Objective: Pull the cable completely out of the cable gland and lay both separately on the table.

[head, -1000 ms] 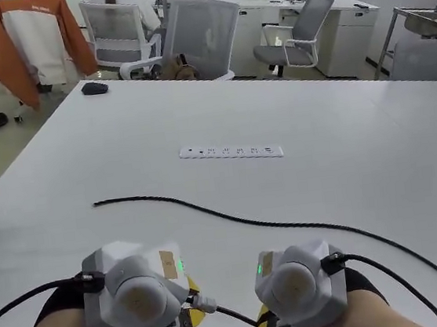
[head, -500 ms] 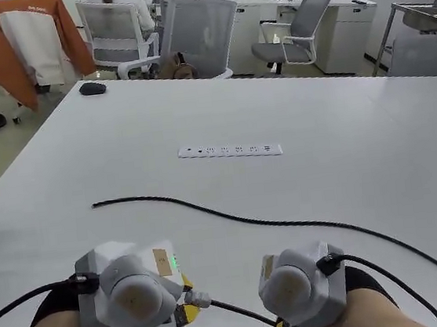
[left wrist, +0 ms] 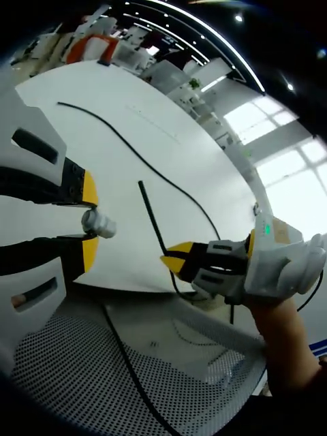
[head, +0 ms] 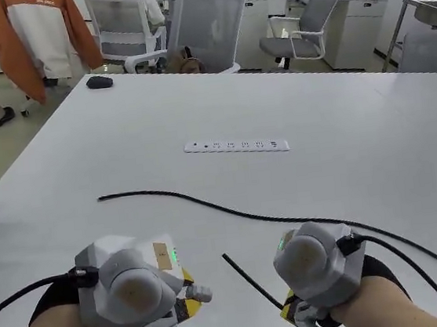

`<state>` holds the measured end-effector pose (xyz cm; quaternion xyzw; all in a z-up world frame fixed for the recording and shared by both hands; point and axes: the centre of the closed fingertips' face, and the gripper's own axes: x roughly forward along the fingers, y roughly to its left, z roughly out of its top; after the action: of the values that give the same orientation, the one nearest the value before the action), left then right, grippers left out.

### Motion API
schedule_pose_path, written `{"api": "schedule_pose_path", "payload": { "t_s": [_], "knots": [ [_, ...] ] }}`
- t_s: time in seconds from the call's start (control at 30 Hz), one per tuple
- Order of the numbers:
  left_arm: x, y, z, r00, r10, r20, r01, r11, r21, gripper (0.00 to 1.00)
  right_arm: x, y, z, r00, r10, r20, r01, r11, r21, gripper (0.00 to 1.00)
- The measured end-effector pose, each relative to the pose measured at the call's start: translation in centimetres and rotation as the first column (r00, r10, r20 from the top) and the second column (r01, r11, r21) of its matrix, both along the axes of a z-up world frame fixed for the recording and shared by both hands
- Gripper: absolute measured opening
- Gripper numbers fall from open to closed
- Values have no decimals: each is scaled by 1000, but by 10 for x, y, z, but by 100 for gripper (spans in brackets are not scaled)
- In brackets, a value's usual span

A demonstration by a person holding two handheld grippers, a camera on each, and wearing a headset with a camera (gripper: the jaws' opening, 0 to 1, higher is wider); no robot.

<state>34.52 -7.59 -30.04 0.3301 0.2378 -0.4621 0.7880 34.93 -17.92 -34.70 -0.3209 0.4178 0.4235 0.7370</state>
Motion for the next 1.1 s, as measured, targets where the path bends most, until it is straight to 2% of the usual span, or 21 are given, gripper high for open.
{"api": "schedule_pose_path", "payload": {
  "t_s": [0.13,0.23,0.3,0.33,0.43,0.53,0.57,0.63,0.67,0.73,0.8,0.9,1.03,1.1],
  "knots": [
    [-2,0,-7,1000,-7,-13,7,1000,21,17,22,9,8,999,46,23,-46,999,8,3],
    [-2,1,-8,1000,-9,-14,10,1000,27,17,46,12,13,998,56,32,-56,998,14,3],
    [0,3,-9,1000,-1,-16,2,1000,29,17,69,13,14,998,51,39,-52,998,33,3],
    [1,5,-9,1000,8,-19,-7,1000,27,17,84,11,14,999,21,25,-22,999,46,3],
    [5,8,-10,999,25,-26,-25,999,20,17,116,10,16,999,-19,30,17,997,78,3],
    [5,10,-10,999,36,-29,-36,999,15,17,157,4,18,994,-101,37,95,988,123,3],
    [5,10,-10,999,39,-31,-39,999,15,17,166,2,16,992,-126,32,121,984,130,3],
    [5,12,-11,999,43,-32,-42,999,17,17,190,-6,12,984,-178,31,172,976,137,4],
    [5,12,-11,998,45,-33,-45,999,18,17,203,-13,8,976,-215,33,209,969,135,4],
    [7,14,-12,998,52,-38,-51,999,19,17,219,-24,2,961,-277,21,272,954,129,4],
    [7,15,-12,997,57,-42,-56,998,18,17,229,-31,-3,952,-305,18,300,945,133,4],
    [7,17,-13,997,61,-51,-60,998,17,17,243,-50,-16,926,-378,2,375,919,119,4],
    [7,18,-14,996,64,-63,-63,998,16,17,248,-64,-28,913,-408,-9,407,908,102,4],
    [7,16,-15,996,63,-70,-62,998,10,17,249,-70,-33,901,-432,-33,433,896,100,5]
  ]
}}
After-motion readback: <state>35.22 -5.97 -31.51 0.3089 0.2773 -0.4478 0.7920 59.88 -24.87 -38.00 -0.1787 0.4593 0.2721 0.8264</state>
